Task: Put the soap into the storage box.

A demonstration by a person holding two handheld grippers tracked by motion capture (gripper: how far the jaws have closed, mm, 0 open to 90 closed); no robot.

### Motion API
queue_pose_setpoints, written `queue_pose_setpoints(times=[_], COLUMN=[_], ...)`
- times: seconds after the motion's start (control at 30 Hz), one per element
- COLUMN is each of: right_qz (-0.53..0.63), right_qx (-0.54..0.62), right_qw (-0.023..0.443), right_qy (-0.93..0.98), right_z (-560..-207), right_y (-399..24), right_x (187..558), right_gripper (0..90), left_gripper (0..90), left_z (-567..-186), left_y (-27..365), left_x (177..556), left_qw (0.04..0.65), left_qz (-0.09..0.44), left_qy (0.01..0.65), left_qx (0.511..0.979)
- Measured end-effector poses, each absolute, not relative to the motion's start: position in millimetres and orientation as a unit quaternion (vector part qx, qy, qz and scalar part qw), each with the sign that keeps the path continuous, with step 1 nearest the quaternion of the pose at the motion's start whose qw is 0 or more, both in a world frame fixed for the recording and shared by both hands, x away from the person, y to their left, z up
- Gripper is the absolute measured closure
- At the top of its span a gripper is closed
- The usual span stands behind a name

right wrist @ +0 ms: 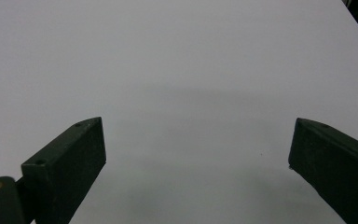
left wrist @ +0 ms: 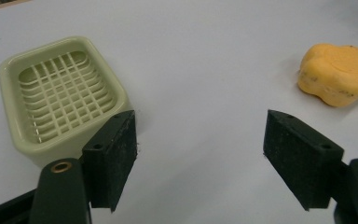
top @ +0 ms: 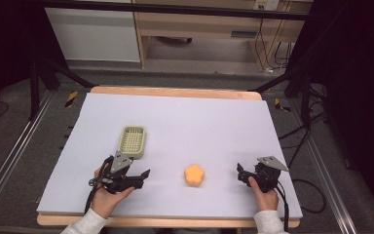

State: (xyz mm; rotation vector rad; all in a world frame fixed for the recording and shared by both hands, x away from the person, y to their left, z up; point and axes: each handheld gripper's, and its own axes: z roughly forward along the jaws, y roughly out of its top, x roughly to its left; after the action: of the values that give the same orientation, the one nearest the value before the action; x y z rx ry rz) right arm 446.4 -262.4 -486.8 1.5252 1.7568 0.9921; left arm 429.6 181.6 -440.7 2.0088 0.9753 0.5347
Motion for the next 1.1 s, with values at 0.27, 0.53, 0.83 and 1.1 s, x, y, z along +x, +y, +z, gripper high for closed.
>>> queue_pose_setpoints(times=[0.27,0.53,0.83,1.1], right_qz=[0.373,0.373,0.373,0.372], right_qx=[0.575,0.577,0.577,0.578], right_qw=[0.301,0.299,0.300,0.299], right_qy=[0.663,0.662,0.662,0.661], right_z=[-487,-487,-487,-487], right_y=[-262,-263,-262,-263], right_x=[447,447,447,447], right_gripper=[4.4,4.3,4.4,4.3], left_gripper=[25.4,24.6,23.6,23.5], left_z=[-438,-433,-432,-429], left_y=[170,159,143,131], left_x=[431,433,434,437], left_qw=[0.405,0.403,0.401,0.405], left_qz=[0.202,0.198,0.195,0.192], left_qy=[0.377,0.367,0.355,0.348], left_qx=[0.808,0.815,0.822,0.823])
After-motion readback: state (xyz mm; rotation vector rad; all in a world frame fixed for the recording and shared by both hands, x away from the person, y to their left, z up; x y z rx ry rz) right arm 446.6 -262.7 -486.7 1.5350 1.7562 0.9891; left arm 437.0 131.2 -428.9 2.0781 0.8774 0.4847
